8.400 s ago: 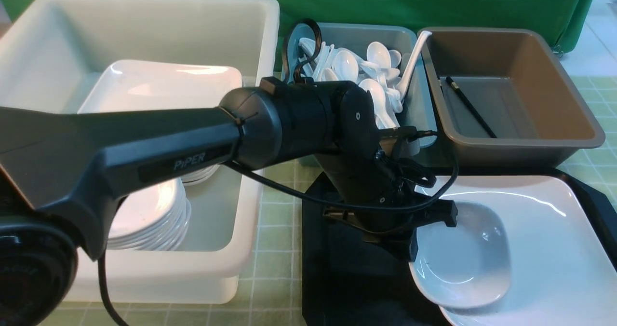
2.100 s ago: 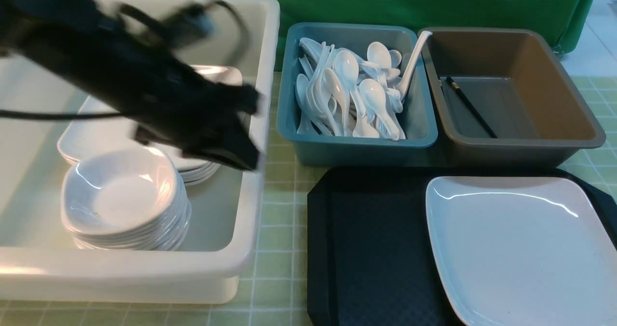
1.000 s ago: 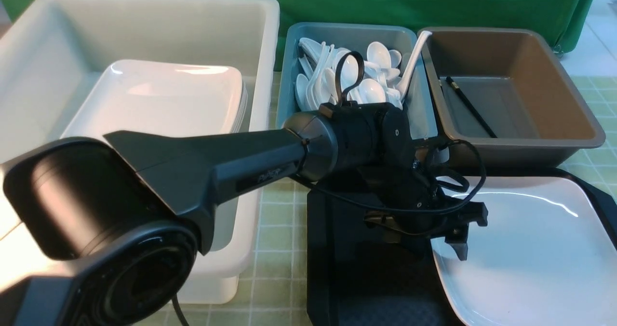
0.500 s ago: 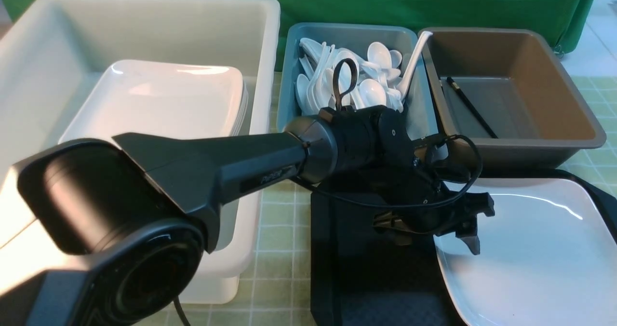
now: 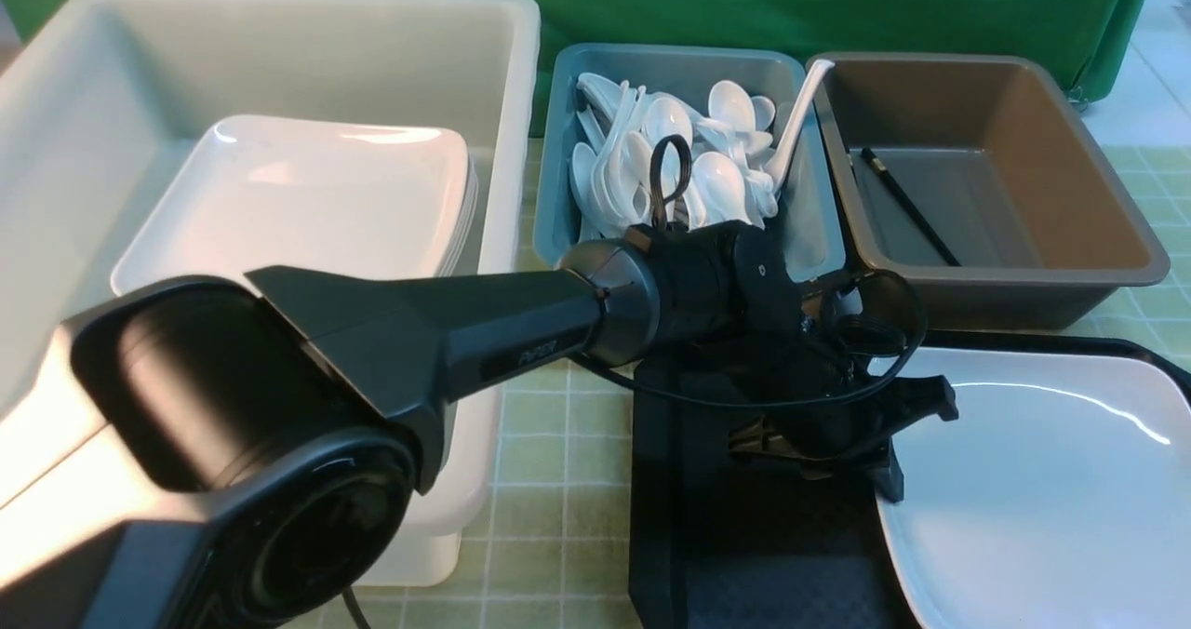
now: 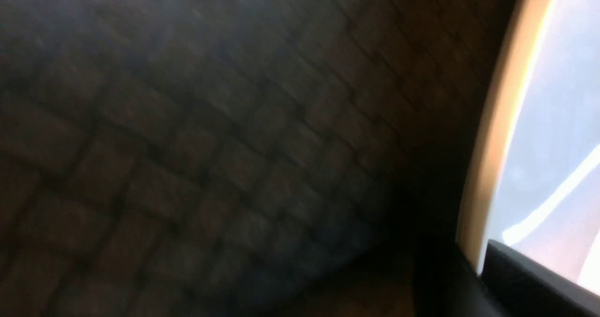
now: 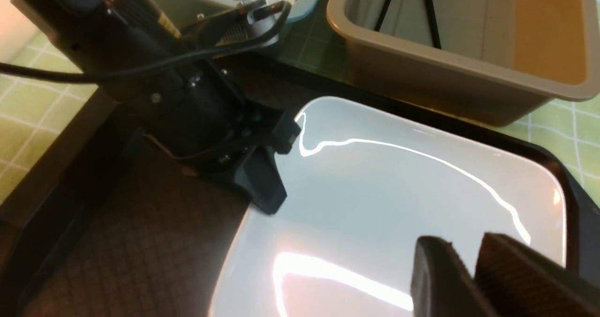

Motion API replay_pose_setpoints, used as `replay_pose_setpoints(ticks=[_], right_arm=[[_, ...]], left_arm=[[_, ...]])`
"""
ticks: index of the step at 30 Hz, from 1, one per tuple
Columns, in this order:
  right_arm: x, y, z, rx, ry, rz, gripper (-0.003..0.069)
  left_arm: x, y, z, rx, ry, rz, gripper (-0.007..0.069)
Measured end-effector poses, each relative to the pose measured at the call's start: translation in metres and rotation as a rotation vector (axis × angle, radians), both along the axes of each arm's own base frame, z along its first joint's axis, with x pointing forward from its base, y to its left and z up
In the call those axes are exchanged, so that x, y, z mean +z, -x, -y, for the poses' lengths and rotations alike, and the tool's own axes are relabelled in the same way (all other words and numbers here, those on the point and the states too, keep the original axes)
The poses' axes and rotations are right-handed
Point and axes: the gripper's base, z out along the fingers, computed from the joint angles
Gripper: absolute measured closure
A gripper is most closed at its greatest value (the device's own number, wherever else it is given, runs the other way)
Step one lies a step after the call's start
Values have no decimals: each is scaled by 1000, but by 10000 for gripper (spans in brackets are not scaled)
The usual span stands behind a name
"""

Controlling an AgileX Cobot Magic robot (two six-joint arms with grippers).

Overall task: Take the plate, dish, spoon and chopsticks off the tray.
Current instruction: Use the left arm to grab a plate from the dinner plate, then use the left arm to put the plate into the large storage box on the left

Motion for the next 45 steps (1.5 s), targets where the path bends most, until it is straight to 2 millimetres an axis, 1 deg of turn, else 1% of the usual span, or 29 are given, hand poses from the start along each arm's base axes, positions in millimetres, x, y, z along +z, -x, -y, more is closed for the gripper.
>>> replay_pose_setpoints(ticks=[2, 4, 5, 6, 7, 9, 10, 14, 15, 17, 18, 19, 21, 22, 23, 24, 25, 27, 28, 31, 34, 35, 36, 37, 38, 40, 41, 42, 45], right_arm=[[0, 0, 0, 0, 0, -2, 532], [0, 0, 0, 0, 1, -4, 529], [0, 0, 0, 0, 1, -4, 527], [0, 0, 0, 0, 1, -4, 526], [0, 0, 0, 0, 1, -4, 524], [0, 0, 0, 0, 1, -4, 523], [0, 0, 0, 0, 1, -4, 522], [0, 0, 0, 0, 1, -4, 522], [0, 0, 0, 0, 1, -4, 522], [0, 0, 0, 0, 1, -4, 522], [0, 0, 0, 0, 1, -4, 522], [0, 0, 0, 0, 1, -4, 521], [0, 0, 0, 0, 1, -4, 519], [0, 0, 0, 1, 2, -4, 518], [0, 0, 0, 1, 2, -5, 518], [0, 0, 0, 2, 3, -6, 518], [0, 0, 0, 2, 3, -6, 518], [0, 0, 0, 2, 3, -6, 513], [0, 0, 0, 2, 3, -6, 511], [0, 0, 0, 2, 3, -6, 506], [0, 0, 0, 2, 3, -5, 503], [0, 0, 0, 2, 3, -4, 502], [0, 0, 0, 2, 3, -4, 502], [0, 0, 0, 2, 3, -4, 502], [0, 0, 0, 2, 3, -4, 508], [-1, 0, 0, 2, 4, -6, 547], [-1, 0, 0, 3, 5, -9, 598], [-1, 0, 0, 3, 5, -9, 610], [-1, 0, 0, 4, 6, -6, 647]], left_arm=[[14, 4, -3, -38, -24, 36, 601], [42, 8, -9, -85, -34, 99, 608], [51, 9, -12, -94, -35, 116, 612], [64, 10, -16, -98, -25, 130, 612], [82, 11, -22, -114, -15, 159, 615], [99, 13, -30, -140, -13, 189, 615], [103, 14, -32, -146, -11, 194, 615], [143, 23, -53, -192, -14, 244, 615], [148, 23, -56, -189, -10, 251, 615], [168, 20, -72, -158, 15, 282, 615], [173, 20, -76, -150, 21, 289, 615], [188, 16, -90, -115, 37, 319, 615], [197, 14, -100, -92, 45, 336, 615], [209, 11, -116, -63, 50, 358, 615], [213, 10, -121, -52, 50, 365, 615], [221, 8, -133, -33, 50, 378, 615], [223, 7, -137, -25, 50, 382, 615], [237, 0, -167, 41, 49, 403, 615], [241, -3, -178, 68, 51, 408, 615], [252, -16, -224, 168, 42, 425, 615], [255, -28, -274, 254, 4, 434, 615], [254, -34, -305, 295, -27, 439, 615], [253, -35, -313, 309, -34, 437, 615], [253, -36, -328, 334, -46, 436, 615], [252, -38, -353, 381, -60, 428, 614], [252, -37, -381, 429, -72, 427, 614], [252, -35, -407, 480, -87, 434, 614], [252, -35, -410, 482, -89, 437, 614], [253, -30, -444, 548, -116, 452, 614]])
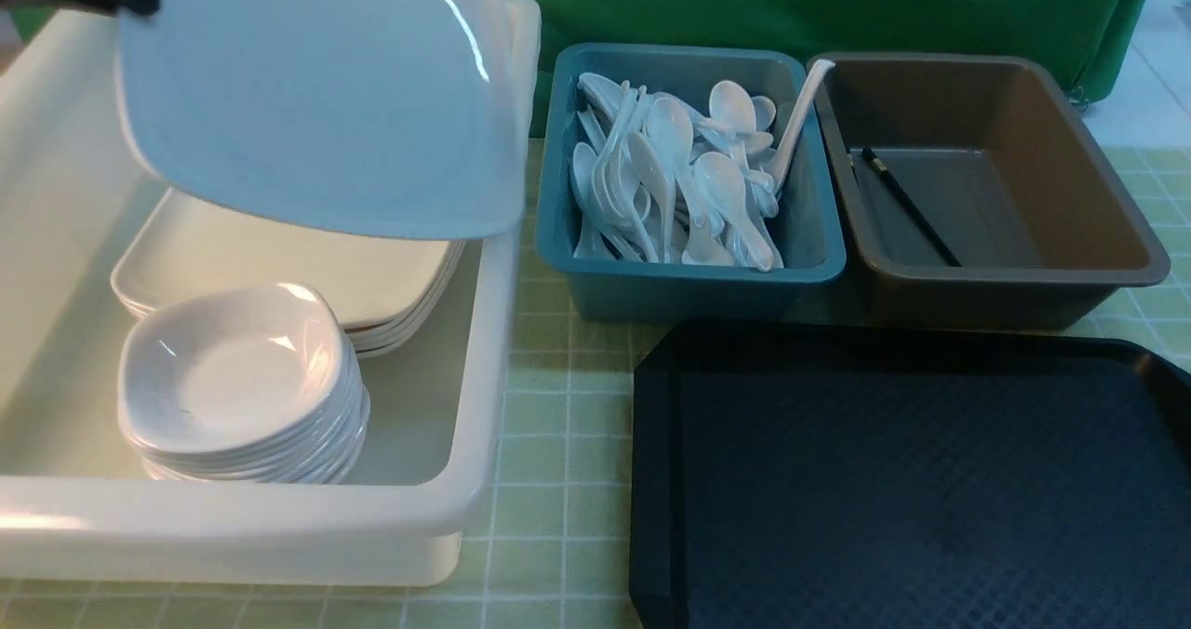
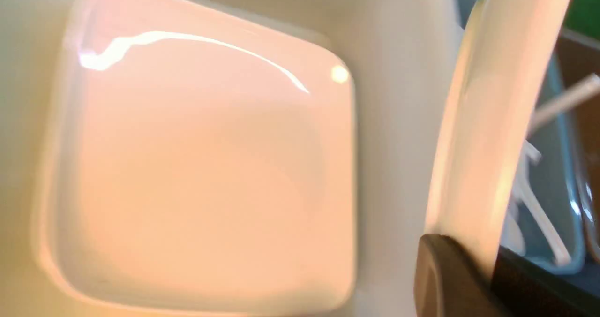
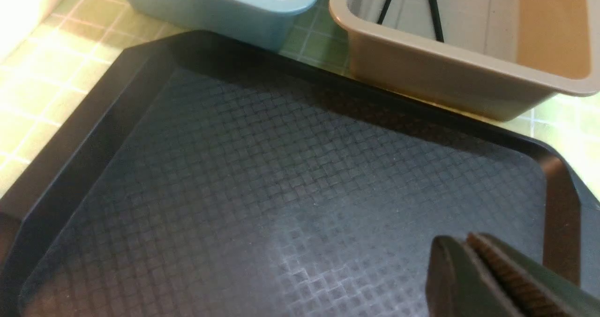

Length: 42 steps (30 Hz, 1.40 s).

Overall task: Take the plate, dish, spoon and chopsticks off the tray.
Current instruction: Use the left arm to put the plate into the large storage box on the left

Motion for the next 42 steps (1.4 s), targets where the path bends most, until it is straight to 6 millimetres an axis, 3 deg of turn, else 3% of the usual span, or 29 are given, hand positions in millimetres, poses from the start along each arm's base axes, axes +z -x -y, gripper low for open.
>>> replay_pose_setpoints(ticks=[3, 10, 25, 34, 42], right_arm=[[0, 0, 0, 0, 0, 5, 651], [1, 0, 0, 0, -1, 10, 651], [1, -1, 0, -1, -1, 11, 652], [1, -1, 0, -1, -1, 11, 643], [1, -1, 0, -1, -2, 11, 633]], left_arm=[[0, 5, -23, 29, -40, 16, 614], [-5, 4, -35, 5, -87, 26, 614], [-94, -65, -57, -26, 20, -1, 614], [-137, -81, -69, -31, 19, -71, 617], [-148, -81, -77, -75, -105, -124, 616]])
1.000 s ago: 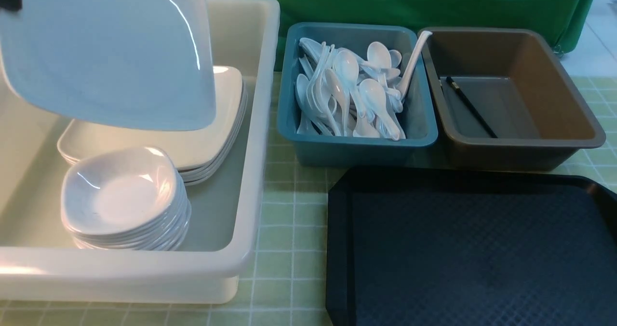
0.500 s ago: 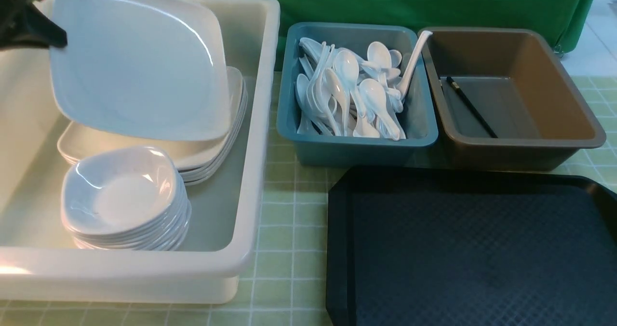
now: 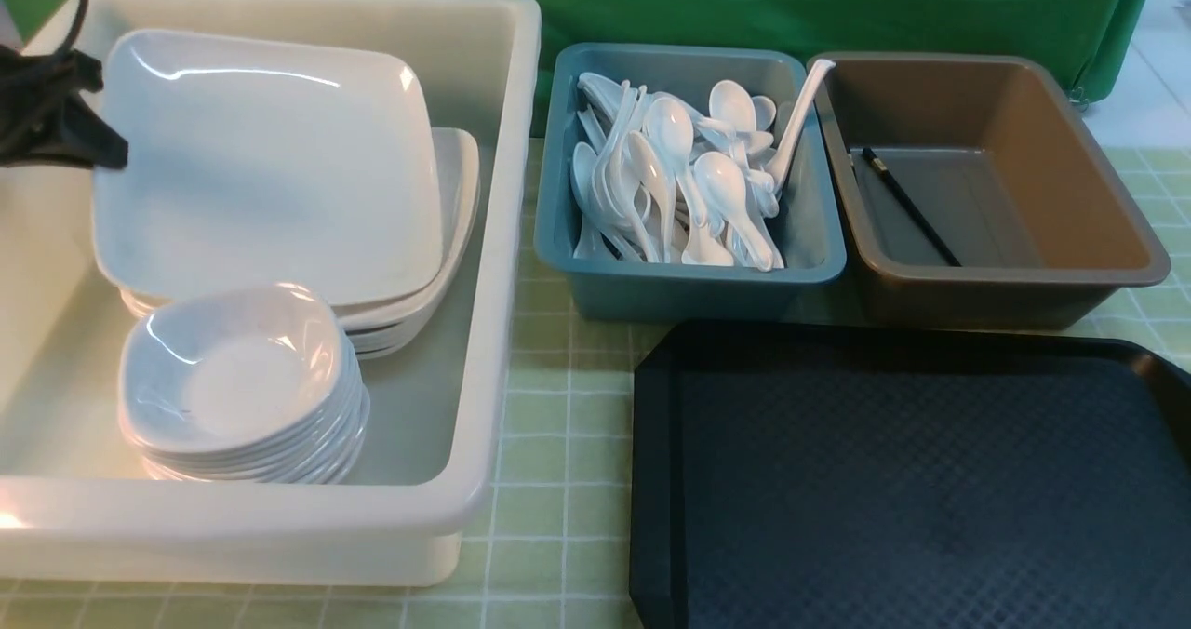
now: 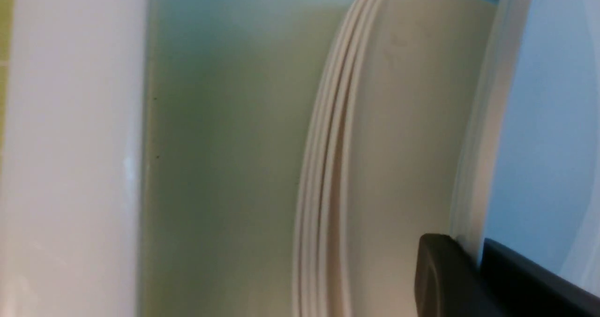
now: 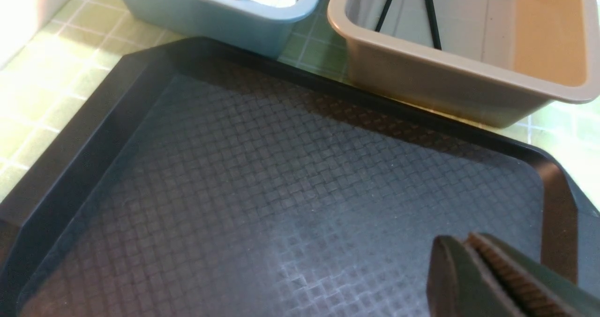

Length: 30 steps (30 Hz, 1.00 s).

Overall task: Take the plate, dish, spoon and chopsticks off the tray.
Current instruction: Use the left arm to put the plate into the large storage box on the left

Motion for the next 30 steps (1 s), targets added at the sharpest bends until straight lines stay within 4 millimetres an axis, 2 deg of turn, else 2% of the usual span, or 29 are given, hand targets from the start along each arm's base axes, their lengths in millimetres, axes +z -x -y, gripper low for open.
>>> replay_pose_setpoints(ticks=[5, 10, 24, 30], right_arm=[[0, 0, 0, 0, 1, -4, 625], [-1, 0, 0, 1, 1, -7, 617], [-1, 0, 0, 1, 2, -8, 597], [-1, 0, 0, -1, -1, -9, 588]], left_arm=[[3, -1, -4, -22, -60, -6, 614], [-5, -6, -3, -56, -116, -23, 605], [-12, -33, 32, -141, -372, 64, 572], [-23, -43, 37, -188, -473, 89, 575]])
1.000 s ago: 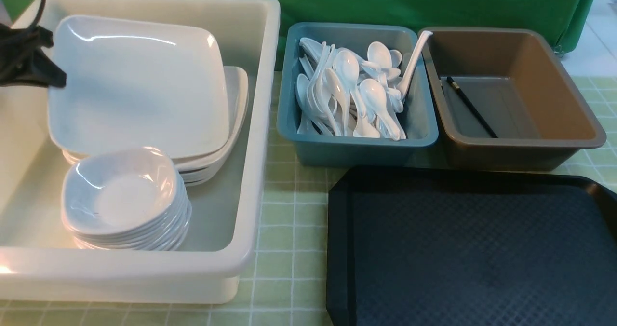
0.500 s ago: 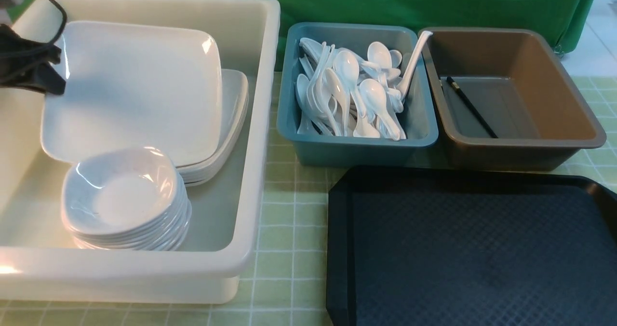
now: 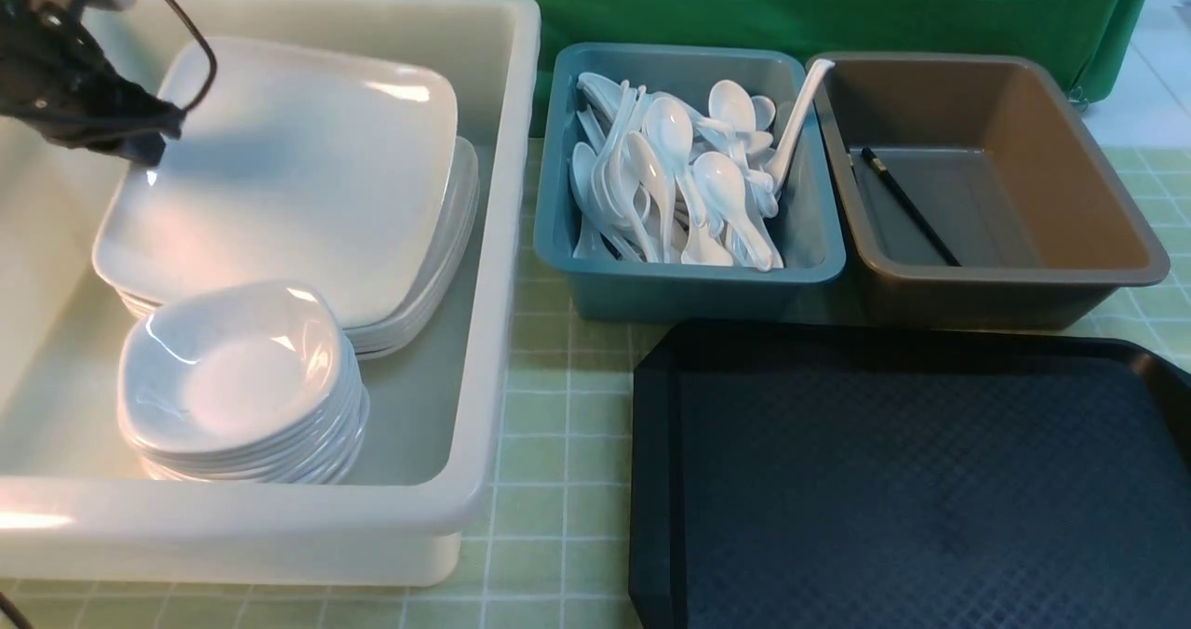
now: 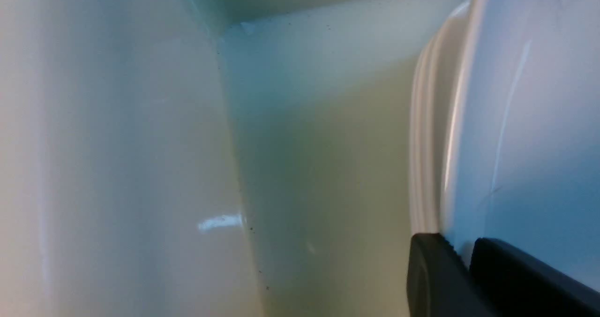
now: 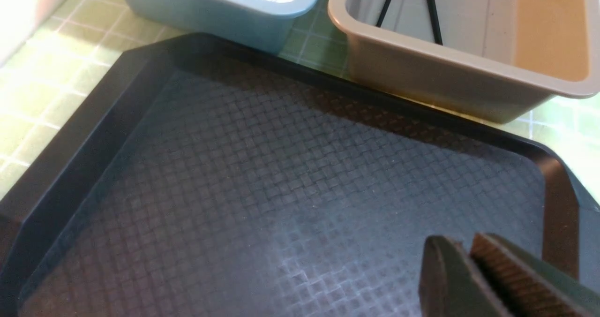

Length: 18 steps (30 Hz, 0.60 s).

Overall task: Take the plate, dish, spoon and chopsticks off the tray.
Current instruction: Use the left arm to put the plate into the large storage box on the left

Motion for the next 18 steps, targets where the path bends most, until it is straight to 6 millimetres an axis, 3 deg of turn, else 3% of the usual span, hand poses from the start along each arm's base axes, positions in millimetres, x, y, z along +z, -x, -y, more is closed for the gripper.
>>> replay_pose_setpoints(ticks=[7, 14, 18], right_arm=[[0, 0, 0, 0, 0, 1, 587], [0, 0, 0, 0, -1, 2, 581], [0, 0, 0, 0, -1, 2, 577]], left_arm=[[-11, -1, -2, -35, -59, -23, 517], [-11, -2, 0, 20, -9, -19, 302], [-10, -2, 6, 42, 23, -24, 230]])
